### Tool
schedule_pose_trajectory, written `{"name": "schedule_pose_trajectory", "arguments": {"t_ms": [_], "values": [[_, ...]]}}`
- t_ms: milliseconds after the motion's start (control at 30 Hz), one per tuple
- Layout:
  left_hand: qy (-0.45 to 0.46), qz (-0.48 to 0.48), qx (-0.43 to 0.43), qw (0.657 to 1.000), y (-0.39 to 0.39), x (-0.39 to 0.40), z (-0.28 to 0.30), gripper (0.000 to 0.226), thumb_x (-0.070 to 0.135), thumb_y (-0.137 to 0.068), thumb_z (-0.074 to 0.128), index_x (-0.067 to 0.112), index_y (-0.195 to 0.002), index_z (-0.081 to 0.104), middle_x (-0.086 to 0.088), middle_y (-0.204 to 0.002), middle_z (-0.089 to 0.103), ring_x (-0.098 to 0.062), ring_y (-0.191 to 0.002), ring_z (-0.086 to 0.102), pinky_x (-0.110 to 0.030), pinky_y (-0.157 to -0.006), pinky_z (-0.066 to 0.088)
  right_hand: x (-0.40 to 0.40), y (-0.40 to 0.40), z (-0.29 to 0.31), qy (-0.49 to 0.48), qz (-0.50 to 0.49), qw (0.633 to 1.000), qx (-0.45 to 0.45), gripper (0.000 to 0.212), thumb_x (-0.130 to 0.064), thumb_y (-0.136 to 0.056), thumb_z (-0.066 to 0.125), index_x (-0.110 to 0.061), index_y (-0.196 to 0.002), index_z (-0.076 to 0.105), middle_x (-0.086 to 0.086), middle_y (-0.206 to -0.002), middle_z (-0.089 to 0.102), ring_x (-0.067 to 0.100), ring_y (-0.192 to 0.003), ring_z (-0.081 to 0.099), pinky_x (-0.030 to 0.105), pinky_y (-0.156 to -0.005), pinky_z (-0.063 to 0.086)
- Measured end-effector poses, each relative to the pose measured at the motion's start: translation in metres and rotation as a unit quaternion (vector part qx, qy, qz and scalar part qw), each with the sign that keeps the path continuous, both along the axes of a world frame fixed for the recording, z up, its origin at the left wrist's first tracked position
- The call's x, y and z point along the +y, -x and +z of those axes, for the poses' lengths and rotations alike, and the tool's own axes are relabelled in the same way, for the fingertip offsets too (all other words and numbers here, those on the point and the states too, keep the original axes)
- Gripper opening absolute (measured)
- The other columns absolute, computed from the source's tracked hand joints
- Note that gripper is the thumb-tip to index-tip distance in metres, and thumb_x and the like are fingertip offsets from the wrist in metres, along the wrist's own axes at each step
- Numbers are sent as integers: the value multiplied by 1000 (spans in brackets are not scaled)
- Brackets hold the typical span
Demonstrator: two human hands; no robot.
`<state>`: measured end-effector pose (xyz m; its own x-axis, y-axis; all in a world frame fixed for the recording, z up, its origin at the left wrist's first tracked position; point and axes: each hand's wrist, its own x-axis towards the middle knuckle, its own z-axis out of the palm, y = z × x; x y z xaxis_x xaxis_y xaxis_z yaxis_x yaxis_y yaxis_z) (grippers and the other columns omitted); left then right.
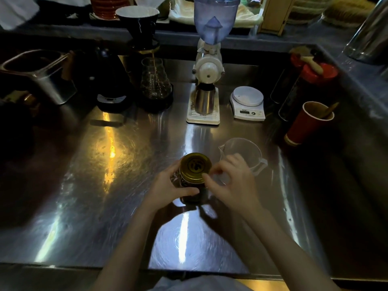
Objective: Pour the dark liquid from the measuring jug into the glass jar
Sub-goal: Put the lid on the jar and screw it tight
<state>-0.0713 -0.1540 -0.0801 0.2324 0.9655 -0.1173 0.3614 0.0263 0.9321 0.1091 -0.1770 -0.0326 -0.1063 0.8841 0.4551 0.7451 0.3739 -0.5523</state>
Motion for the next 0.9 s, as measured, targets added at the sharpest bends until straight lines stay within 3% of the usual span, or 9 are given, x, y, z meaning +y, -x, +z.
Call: {"name": "schedule_pose_trajectory", "arguments": {"t_ms": [100, 167, 333, 467, 600, 700, 800, 867, 900], "values": [[3, -4, 2, 1000, -1, 0, 1, 75, 22, -57, 84, 24, -125, 52, 4, -122, 62, -10, -114, 54, -20, -92, 42, 9, -1, 8, 148, 104, 983, 21, 58, -29, -69, 76, -16, -121, 54, -1, -126, 47, 5, -119, 34, 16, -98, 27], [5, -5, 5, 1000, -1, 0, 1, 75, 23, -57, 84, 24, -125, 52, 7, -119, 62, -6, -111, 53, -19, -90, 40, 14, 1, 10, 212, 134, 968, 13, 80, -25, -70, 79, -17, -138, 37, 2, -144, 37, 11, -132, 29, 20, -103, 23], [6, -4, -8, 1000, -2, -1, 3, 70, 17, -56, 84, 27, -118, 54, 18, -107, 62, 8, -101, 55, -7, -79, 41, 15, 11, 5, 206, 88, 973, 57, 76, -25, -68, 81, -15, -132, 43, 3, -127, 55, 9, -113, 49, 20, -93, 38], [-3, 11, -21, 1000, -4, -2, 4, 68, 12, -57, 83, 29, -117, 54, 16, -106, 62, -4, -103, 57, -18, -81, 44, 7, 21, -1, 173, 31, 980, 97, 63, -25, -64, 83, -15, -118, 51, 1, -114, 58, 11, -105, 53, 29, -89, 47], [9, 2, -1, 1000, -5, -2, 5, 73, 27, -53, 84, 34, -119, 52, 10, -113, 62, -11, -108, 57, -36, -92, 49, 4, 21, -1, 214, 25, 970, 117, 76, -29, -67, 81, -15, -130, 42, 0, -127, 54, 12, -116, 50, 31, -97, 45], [14, -8, 44, 999, -4, -3, 5, 102, 59, -41, 79, 38, -132, 37, 2, -139, 47, -18, -127, 45, -48, -104, 41, 5, 15, 4, 288, 40, 938, 191, 75, -34, -77, 73, -16, -139, 34, 1, -137, 48, 14, -124, 45, 30, -102, 40], [75, 35, 50, 995, 3, -8, 7, 130, 69, -33, 76, 30, -142, 17, -3, -152, 31, -21, -136, 32, -50, -110, 32, 8, 7, 1, 358, -32, 888, 287, 52, -35, -88, 58, -11, -132, 45, 9, -131, 55, 26, -119, 53, 39, -100, 43], [107, 61, 24, 992, 8, -13, 12, 123, 62, -35, 80, 19, -139, 30, -8, -144, 43, -25, -129, 43, -49, -106, 38, 13, 1, -2, 426, -78, 839, 328, 53, -45, -87, 56, -7, -124, 54, 16, -120, 62, 37, -108, 60, 48, -94, 49], [115, 74, 23, 990, 9, -14, 13, 105, 52, -42, 83, 14, -131, 42, -10, -136, 51, -26, -122, 50, -46, -102, 42, 14, -2, -2, 450, -82, 823, 336, 55, -47, -85, 57, -5, -121, 57, 18, -117, 64, 36, -103, 62, 43, -87, 53]]}}
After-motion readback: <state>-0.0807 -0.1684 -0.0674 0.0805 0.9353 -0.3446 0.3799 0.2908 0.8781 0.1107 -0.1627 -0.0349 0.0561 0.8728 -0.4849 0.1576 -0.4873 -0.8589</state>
